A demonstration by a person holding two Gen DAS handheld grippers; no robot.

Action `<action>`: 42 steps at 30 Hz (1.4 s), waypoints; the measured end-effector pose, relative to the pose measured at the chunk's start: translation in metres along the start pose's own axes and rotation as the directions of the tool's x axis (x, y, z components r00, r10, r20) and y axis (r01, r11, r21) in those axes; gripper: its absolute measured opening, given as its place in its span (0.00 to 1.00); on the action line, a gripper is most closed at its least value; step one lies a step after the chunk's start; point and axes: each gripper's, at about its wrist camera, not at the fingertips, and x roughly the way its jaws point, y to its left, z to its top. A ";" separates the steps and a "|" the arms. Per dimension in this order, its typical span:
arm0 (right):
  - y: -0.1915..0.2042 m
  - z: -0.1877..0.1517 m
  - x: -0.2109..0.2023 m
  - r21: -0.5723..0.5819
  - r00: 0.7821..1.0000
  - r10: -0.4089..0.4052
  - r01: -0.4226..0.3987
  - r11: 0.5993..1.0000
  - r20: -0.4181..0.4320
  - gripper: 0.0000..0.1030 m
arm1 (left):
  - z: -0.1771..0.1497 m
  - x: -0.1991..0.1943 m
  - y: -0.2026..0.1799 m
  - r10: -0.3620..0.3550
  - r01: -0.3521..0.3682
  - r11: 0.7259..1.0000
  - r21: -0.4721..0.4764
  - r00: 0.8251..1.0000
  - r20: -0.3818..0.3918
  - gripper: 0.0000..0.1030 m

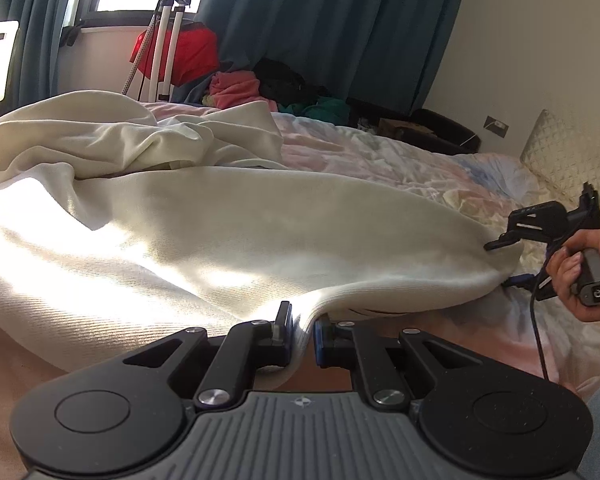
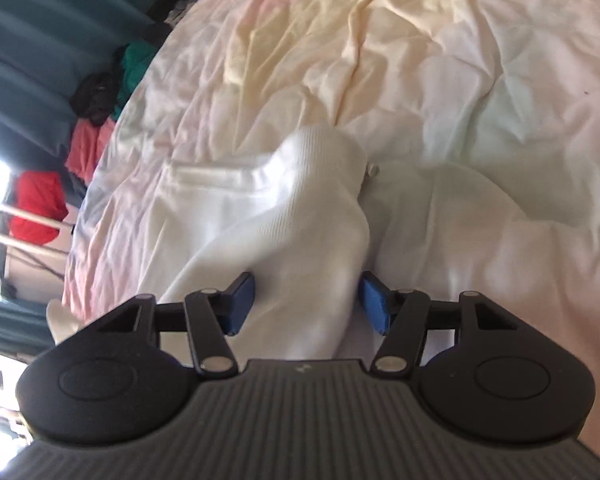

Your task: Fold clothes

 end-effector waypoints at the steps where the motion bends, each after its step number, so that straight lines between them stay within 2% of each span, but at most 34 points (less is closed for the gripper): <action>1: -0.001 0.005 0.005 0.011 1.000 0.009 -0.010 1.000 0.020 0.53 | 0.000 -0.001 0.000 -0.005 0.005 1.000 -0.002 1.000 0.005 0.11; 3: 0.002 0.014 0.009 -0.039 0.998 0.040 -0.037 0.999 0.057 0.42 | 0.000 -0.004 -0.002 -0.011 0.011 1.000 0.005 1.000 0.019 0.11; 4: 0.005 0.017 0.011 -0.071 0.996 0.055 -0.050 0.996 0.066 0.30 | 0.001 -0.005 -0.004 -0.012 0.012 1.000 0.012 1.000 0.027 0.11; 5: 0.007 0.017 0.010 -0.088 0.996 0.062 -0.055 0.995 0.069 0.23 | 0.001 -0.006 -0.006 -0.011 0.010 1.000 0.021 0.999 0.038 0.11; 6: 0.008 0.018 0.010 -0.103 0.995 0.068 -0.060 0.993 0.071 0.21 | 0.002 -0.007 -0.007 -0.014 0.012 1.000 0.026 0.999 0.049 0.10; 9: 0.011 0.023 -0.010 -0.092 0.979 0.142 -0.130 0.987 0.146 0.09 | 0.006 -0.012 -0.009 -0.046 0.044 0.998 0.036 0.996 0.077 0.09; 11: 0.010 0.028 -0.031 -0.071 0.948 0.211 -0.200 0.977 0.238 0.08 | 0.010 -0.019 -0.014 -0.077 0.068 0.994 0.081 0.992 0.105 0.09; 13: 0.006 0.031 -0.049 -0.063 0.919 0.247 -0.239 0.969 0.307 0.08 | 0.015 -0.023 -0.023 -0.096 0.082 0.989 0.119 0.989 0.112 0.09; 17: -0.008 0.037 -0.075 -0.052 0.877 0.216 -0.215 0.975 0.430 0.07 | 0.027 -0.028 -0.045 -0.146 0.128 0.976 0.178 0.985 0.095 0.09; 19: -0.021 0.041 -0.081 -0.017 0.867 0.173 -0.187 0.982 0.468 0.07 | 0.025 -0.026 -0.058 -0.165 0.145 0.966 0.214 0.983 0.075 0.10; 21: -0.033 0.045 -0.075 0.016 0.888 0.122 -0.145 0.989 0.443 0.07 | 0.015 -0.021 -0.068 -0.144 0.128 0.959 0.251 0.989 0.044 0.11; 24: -0.052 0.048 -0.055 0.090 0.935 0.052 -0.089 0.992 0.352 0.08 | -0.004 -0.010 -0.063 -0.115 0.122 0.964 0.236 0.992 -0.044 0.14; 26: -0.062 0.048 -0.045 0.126 0.953 0.005 -0.046 0.991 0.303 0.08 | -0.011 -0.011 -0.056 -0.095 0.114 0.969 0.220 0.991 -0.099 0.15; 28: -0.071 0.046 -0.042 0.177 0.961 -0.003 -0.048 0.983 0.276 0.08 | -0.011 -0.023 -0.043 -0.087 0.116 0.968 0.224 0.987 -0.134 0.29; 29: -0.073 0.045 -0.041 0.188 0.963 -0.009 -0.044 0.981 0.269 0.08 | -0.009 -0.034 -0.034 -0.067 0.094 0.970 0.225 0.990 -0.126 0.34; 30: -0.073 0.044 -0.041 0.187 0.963 -0.011 -0.041 0.982 0.268 0.08 | -0.006 -0.046 -0.022 -0.033 0.055 0.977 0.208 0.994 -0.108 0.45; 31: -0.073 0.042 -0.041 0.185 0.964 -0.014 -0.037 0.982 0.267 0.08 | -0.001 -0.058 -0.008 0.000 0.016 0.986 0.169 0.996 -0.090 0.53; 32: -0.071 0.041 -0.041 0.179 0.963 -0.014 -0.035 0.983 0.269 0.08 | 0.005 -0.070 0.009 0.037 -0.029 0.994 0.102 0.996 -0.078 0.55; 33: -0.070 0.040 -0.041 0.172 0.962 -0.015 -0.034 0.984 0.272 0.08 | 0.012 -0.081 0.028 0.078 -0.077 0.997 0.015 0.994 -0.075 0.60; 34: -0.068 0.039 -0.042 0.165 0.961 -0.016 -0.031 0.986 0.277 0.08 | 0.016 -0.089 0.050 0.113 -0.121 0.988 -0.096 0.990 -0.082 0.66; 35: -0.067 0.039 -0.042 0.159 0.960 -0.020 -0.026 0.987 0.280 0.08 | 0.017 -0.096 0.078 0.146 -0.165 0.957 -0.239 0.985 -0.095 0.69; 36: -0.066 0.039 -0.043 0.157 0.959 -0.026 -0.020 0.987 0.282 0.08 | 0.018 -0.104 0.105 0.176 -0.205 0.904 -0.375 0.978 -0.112 0.74; 37: -0.064 0.039 -0.043 0.155 0.958 -0.032 -0.013 0.988 0.284 0.08 | 0.016 -0.109 0.132 0.192 -0.228 0.832 -0.507 0.974 -0.123 0.73; 38: -0.063 0.038 -0.043 0.153 0.958 -0.037 -0.007 0.988 0.286 0.08 | 0.009 -0.113 0.156 0.191 -0.223 0.743 -0.632 0.974 -0.120 0.73; 39: -0.062 0.038 -0.044 0.152 0.957 -0.041 -0.003 0.988 0.287 0.08 | 0.002 -0.116 0.181 0.190 -0.213 0.636 -0.742 0.975 -0.116 0.73; 40: -0.061 0.038 -0.044 0.150 0.956 -0.045 0.001 0.989 0.288 0.08 | -0.007 -0.119 0.203 0.190 -0.189 0.518 -0.834 0.976 -0.104 0.72; 42: -0.060 0.038 -0.044 0.142 0.955 -0.048 0.006 0.990 0.292 0.08 | -0.026 -0.121 0.234 0.213 -0.106 0.300 -0.948 0.976 -0.042 0.70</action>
